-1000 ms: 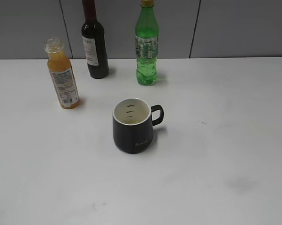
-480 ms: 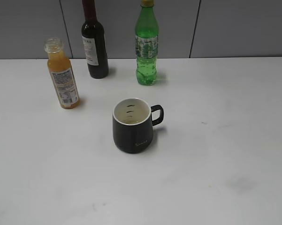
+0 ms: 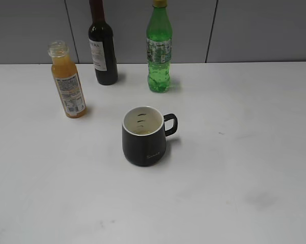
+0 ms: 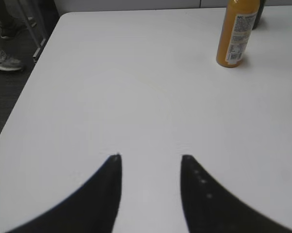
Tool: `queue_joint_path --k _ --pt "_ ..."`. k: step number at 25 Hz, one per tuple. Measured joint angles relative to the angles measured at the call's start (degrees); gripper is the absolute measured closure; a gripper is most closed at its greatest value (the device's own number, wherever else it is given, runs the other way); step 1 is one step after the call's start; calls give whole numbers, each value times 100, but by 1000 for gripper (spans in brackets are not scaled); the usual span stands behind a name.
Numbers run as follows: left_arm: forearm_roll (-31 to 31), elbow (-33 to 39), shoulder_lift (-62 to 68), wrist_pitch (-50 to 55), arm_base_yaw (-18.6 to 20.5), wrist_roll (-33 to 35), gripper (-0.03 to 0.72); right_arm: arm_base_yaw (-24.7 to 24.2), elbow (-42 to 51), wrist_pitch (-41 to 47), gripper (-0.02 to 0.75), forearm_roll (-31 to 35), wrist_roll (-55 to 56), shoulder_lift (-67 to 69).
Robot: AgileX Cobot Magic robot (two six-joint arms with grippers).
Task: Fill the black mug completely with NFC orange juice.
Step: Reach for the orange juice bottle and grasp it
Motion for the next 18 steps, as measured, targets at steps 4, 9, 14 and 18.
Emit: queue_joint_path --k 4,9,14,18 --pt "-6 0 0 0 0 0 78 0 0 0 146 0 0 0" --pt "-6 0 0 0 0 0 43 0 0 0 146 0 0 0" --pt "-6 0 0 -7 0 0 43 0 0 0 146 7 0 0" --pt "-6 -71 0 -550 0 0 43 0 0 0 146 14 0 0"
